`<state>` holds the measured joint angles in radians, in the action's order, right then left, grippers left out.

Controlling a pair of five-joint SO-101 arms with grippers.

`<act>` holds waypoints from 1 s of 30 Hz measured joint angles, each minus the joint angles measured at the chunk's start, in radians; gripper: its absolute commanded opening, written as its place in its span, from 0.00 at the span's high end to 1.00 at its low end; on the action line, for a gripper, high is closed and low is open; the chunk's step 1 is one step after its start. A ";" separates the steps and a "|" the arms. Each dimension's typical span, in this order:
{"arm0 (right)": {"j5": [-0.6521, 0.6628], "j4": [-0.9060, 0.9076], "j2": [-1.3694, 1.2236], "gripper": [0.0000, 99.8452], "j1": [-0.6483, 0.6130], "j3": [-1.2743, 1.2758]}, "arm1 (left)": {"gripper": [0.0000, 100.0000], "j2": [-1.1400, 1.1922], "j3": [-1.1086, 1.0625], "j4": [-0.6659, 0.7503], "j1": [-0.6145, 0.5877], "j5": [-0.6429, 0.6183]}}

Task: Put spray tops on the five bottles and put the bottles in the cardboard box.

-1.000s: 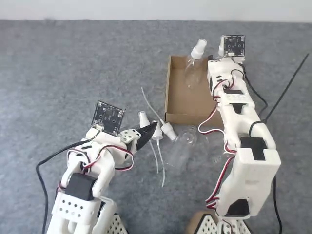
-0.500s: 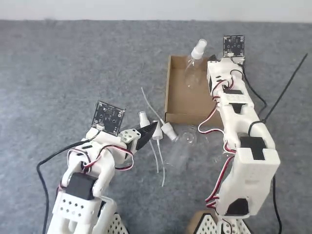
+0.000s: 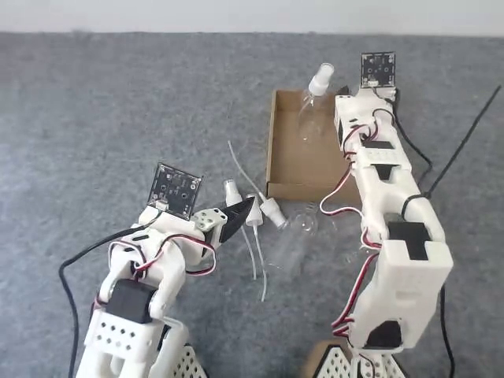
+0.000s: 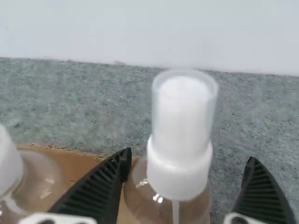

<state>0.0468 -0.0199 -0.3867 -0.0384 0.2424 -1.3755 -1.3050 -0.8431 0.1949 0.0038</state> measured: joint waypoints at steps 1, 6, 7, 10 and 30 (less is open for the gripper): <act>0.000 0.014 0.014 0.68 0.000 -0.005 | 0.68 0.000 0.000 0.000 0.000 0.000; 0.000 0.023 0.083 0.68 0.005 -0.018 | 0.68 0.000 0.000 0.000 0.000 0.000; 0.000 0.025 0.100 0.68 0.006 -0.018 | 0.68 0.000 0.000 0.000 0.000 0.000; 0.000 0.066 0.153 0.68 0.005 -0.031 | 0.68 0.000 0.000 0.000 0.000 0.000; 0.002 0.977 0.810 0.68 0.012 -0.123 | 0.68 0.000 0.000 0.000 -0.008 0.000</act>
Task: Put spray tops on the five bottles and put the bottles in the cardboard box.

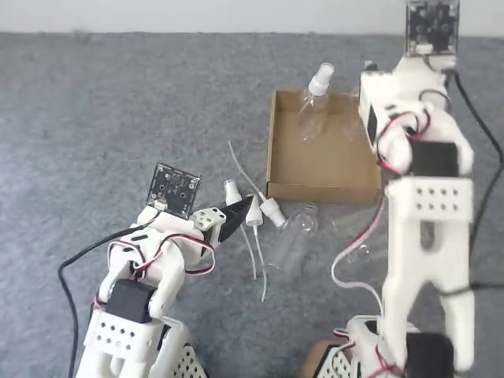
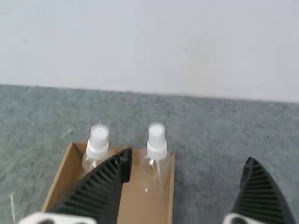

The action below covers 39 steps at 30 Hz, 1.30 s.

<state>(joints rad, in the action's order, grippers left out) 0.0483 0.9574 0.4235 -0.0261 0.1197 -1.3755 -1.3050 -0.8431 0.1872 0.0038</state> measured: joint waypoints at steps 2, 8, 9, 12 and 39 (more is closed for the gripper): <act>0.043 0.121 0.041 0.68 0.025 0.000 | 0.68 0.000 0.000 0.000 0.000 0.000; 0.448 0.434 0.069 0.68 0.140 0.002 | 0.68 0.000 0.000 0.000 0.000 0.000; 0.551 0.483 0.069 0.68 0.153 0.012 | 0.68 0.000 0.000 0.000 0.000 0.000; 0.891 0.624 0.078 0.68 0.189 0.100 | 0.68 0.000 0.000 0.000 0.000 0.000; 1.455 0.172 0.083 0.72 0.315 0.885 | 0.68 0.000 0.000 0.000 0.000 0.000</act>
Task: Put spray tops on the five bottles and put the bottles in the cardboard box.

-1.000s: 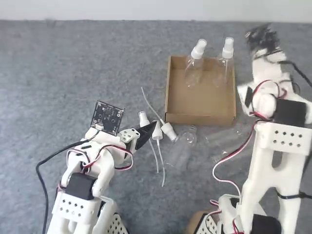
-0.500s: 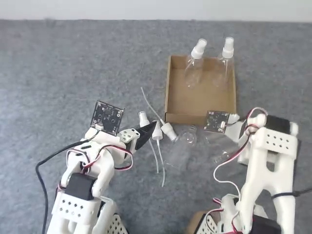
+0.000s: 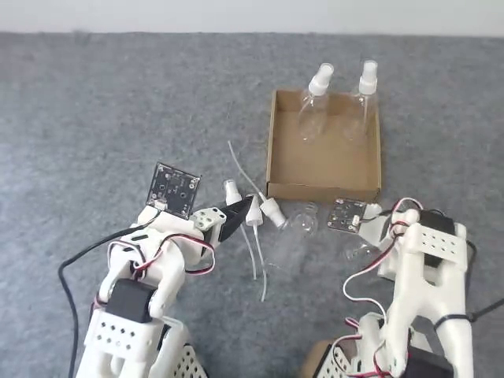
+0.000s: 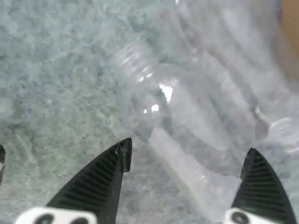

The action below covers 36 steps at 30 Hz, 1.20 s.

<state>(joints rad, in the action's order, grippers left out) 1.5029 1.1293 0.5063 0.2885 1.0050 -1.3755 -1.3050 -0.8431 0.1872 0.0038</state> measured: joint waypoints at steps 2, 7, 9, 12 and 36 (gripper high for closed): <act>0.000 0.000 0.000 0.79 0.043 0.000 | 0.68 0.000 0.000 0.000 0.000 0.000; -0.002 0.000 0.000 0.90 0.176 0.000 | 0.68 0.000 0.000 0.000 0.000 0.000; -0.002 -0.002 0.000 0.92 0.239 0.000 | 0.68 0.000 0.000 0.000 0.000 0.000; -0.002 -0.020 0.000 0.93 0.347 0.000 | 0.68 0.000 0.000 0.000 0.000 0.000; -0.879 -0.149 -0.155 0.93 0.500 -0.281 | 0.73 0.020 0.253 -0.288 -0.008 0.002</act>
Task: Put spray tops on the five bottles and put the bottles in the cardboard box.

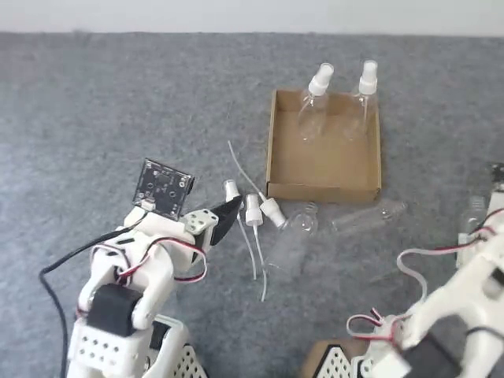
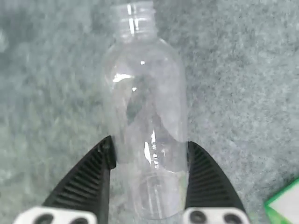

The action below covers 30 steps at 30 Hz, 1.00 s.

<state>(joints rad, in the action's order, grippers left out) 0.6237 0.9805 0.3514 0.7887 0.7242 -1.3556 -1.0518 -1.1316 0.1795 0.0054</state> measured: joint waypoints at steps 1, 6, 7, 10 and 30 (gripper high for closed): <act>-0.015 0.000 -0.057 0.93 0.000 -0.041 | 0.73 0.031 0.020 -0.014 -0.014 0.006; -0.046 0.074 -0.377 0.93 -0.002 -0.273 | 0.74 0.304 0.109 -0.023 -0.066 0.026; -0.049 0.086 -0.422 0.93 -0.002 -0.310 | 0.74 0.367 0.129 -0.025 -0.068 0.025; -0.049 0.098 -0.477 0.93 -0.009 -0.368 | 0.74 0.559 0.187 -0.014 -0.074 -0.031; -0.052 0.103 -0.491 0.93 -0.087 -0.390 | 0.78 1.448 0.477 0.235 -0.072 -0.196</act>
<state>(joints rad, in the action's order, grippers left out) 0.5715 1.0833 -0.1396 0.7012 0.3345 0.0928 -0.5746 -0.8968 0.1074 -0.1910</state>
